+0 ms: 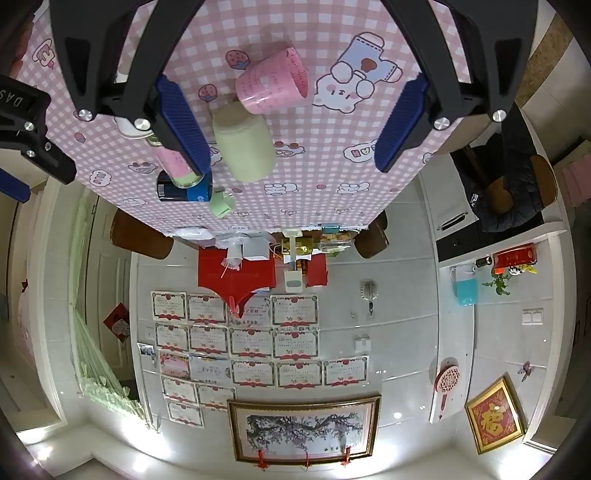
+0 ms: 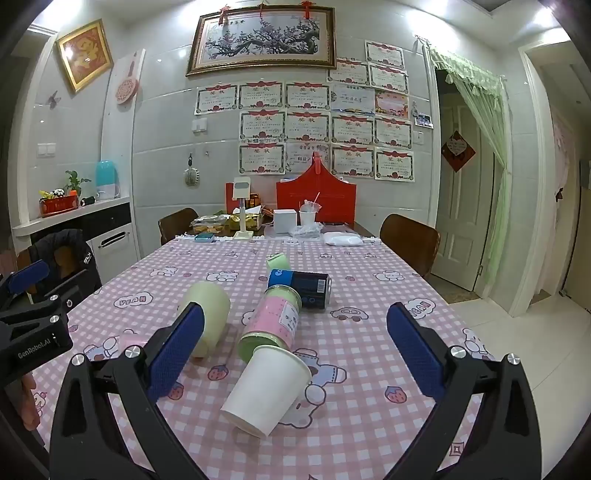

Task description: Flip cup upside down

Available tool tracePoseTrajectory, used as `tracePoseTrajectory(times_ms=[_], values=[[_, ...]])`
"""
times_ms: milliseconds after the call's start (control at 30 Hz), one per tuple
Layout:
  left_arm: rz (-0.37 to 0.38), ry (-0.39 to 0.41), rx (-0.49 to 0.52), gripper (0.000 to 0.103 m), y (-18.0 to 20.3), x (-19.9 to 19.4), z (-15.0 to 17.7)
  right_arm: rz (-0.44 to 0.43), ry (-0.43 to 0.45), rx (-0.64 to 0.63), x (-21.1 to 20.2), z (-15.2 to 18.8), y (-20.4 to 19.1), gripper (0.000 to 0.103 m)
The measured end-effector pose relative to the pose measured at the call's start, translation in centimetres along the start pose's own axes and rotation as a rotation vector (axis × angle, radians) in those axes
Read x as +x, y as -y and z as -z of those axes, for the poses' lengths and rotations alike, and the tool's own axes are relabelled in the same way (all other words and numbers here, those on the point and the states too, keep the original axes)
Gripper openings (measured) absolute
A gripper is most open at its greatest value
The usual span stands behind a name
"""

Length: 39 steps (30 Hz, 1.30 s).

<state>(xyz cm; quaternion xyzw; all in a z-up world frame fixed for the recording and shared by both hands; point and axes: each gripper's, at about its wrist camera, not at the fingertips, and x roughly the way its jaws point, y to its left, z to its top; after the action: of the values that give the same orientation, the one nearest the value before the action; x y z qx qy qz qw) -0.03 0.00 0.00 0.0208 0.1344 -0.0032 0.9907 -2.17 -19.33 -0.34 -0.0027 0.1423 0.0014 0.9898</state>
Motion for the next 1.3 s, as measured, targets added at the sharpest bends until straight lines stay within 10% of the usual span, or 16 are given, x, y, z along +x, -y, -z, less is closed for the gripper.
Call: tracePoseTrajectory(times_ms=[1300], values=[[0.002,-0.005,0.010,0.089,0.59,-0.35,-0.18,0.002,-0.008,0.003,0.11,-0.01,-0.03,0.095]])
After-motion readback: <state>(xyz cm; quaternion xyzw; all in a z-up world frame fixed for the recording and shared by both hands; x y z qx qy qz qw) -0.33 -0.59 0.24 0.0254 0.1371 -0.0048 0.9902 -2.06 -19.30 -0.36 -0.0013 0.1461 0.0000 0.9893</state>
